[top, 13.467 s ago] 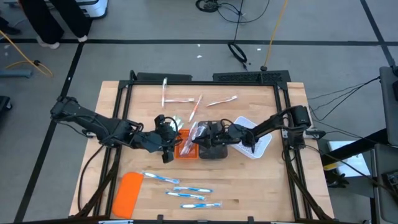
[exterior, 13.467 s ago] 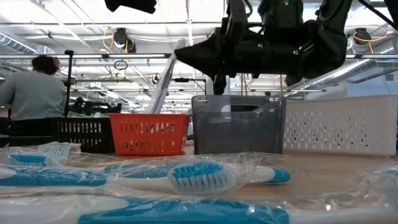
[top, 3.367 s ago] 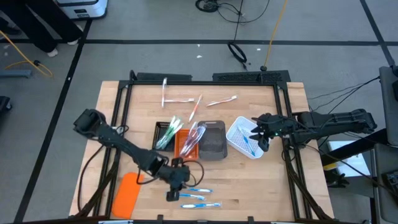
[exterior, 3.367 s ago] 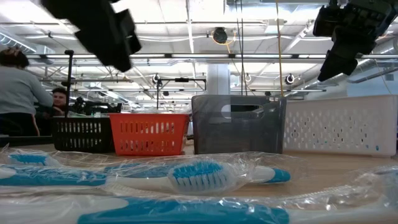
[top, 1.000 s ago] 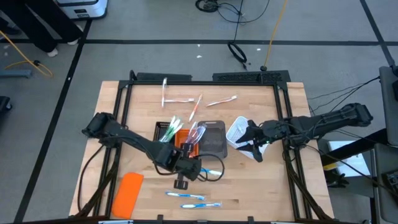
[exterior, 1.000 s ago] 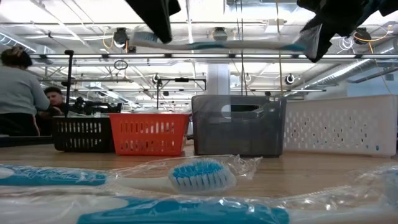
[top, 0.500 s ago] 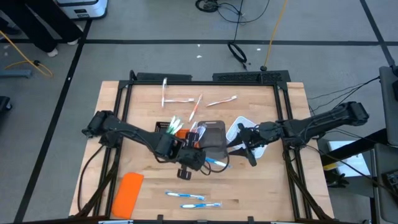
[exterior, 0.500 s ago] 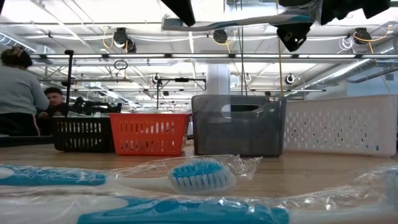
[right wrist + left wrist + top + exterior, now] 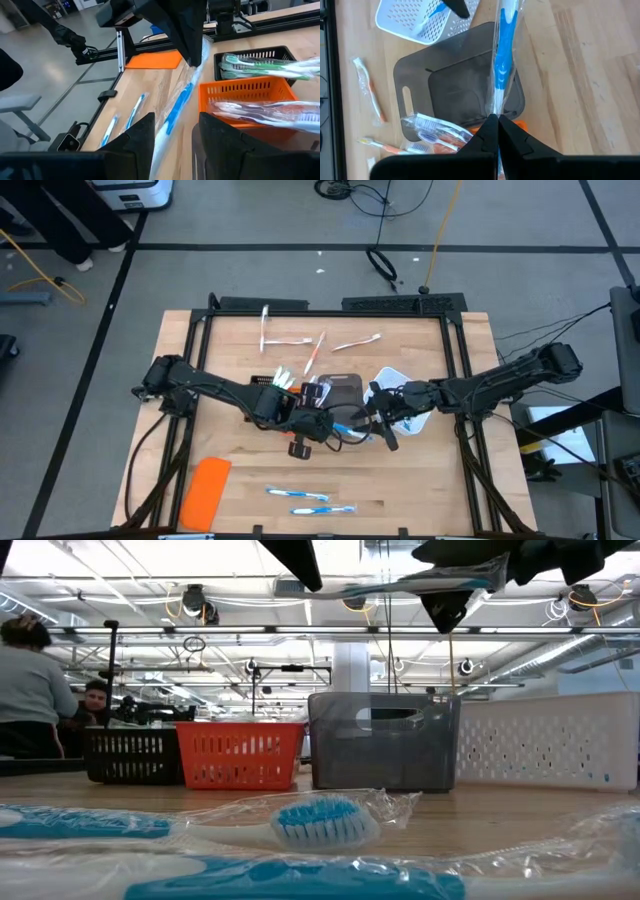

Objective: Pick & Place Toothbrushes
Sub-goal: Put the blue toothbrush into the white bin

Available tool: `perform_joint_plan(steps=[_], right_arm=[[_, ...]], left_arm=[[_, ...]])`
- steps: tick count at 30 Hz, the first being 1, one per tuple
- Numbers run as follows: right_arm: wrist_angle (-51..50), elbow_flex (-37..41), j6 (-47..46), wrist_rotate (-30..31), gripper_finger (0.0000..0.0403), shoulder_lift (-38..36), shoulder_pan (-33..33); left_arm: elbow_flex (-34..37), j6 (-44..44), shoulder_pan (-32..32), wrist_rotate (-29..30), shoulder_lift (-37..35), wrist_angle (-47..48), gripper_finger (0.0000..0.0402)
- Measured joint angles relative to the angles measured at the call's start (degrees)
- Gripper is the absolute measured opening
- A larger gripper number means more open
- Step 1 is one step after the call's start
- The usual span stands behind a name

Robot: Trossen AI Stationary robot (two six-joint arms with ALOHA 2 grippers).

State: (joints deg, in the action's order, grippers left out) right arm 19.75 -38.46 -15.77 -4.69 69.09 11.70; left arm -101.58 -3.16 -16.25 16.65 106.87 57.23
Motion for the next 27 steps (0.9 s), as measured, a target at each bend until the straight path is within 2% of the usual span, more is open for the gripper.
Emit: perform_joint_plan(steps=[17, 27], right_arm=[[5.4, 0.0, -2.8, -0.1, 0.0144, 5.9, 0.0], [5.3, 0.0, -4.5, -0.1, 0.0143, 6.8, 0.0]], left_arm=[[0.0, -0.9, 0.2, 0.6, 0.0, -0.3, 0.0], [0.0, -1.1, 0.2, 1.5, 0.0, -0.5, 0.0001]])
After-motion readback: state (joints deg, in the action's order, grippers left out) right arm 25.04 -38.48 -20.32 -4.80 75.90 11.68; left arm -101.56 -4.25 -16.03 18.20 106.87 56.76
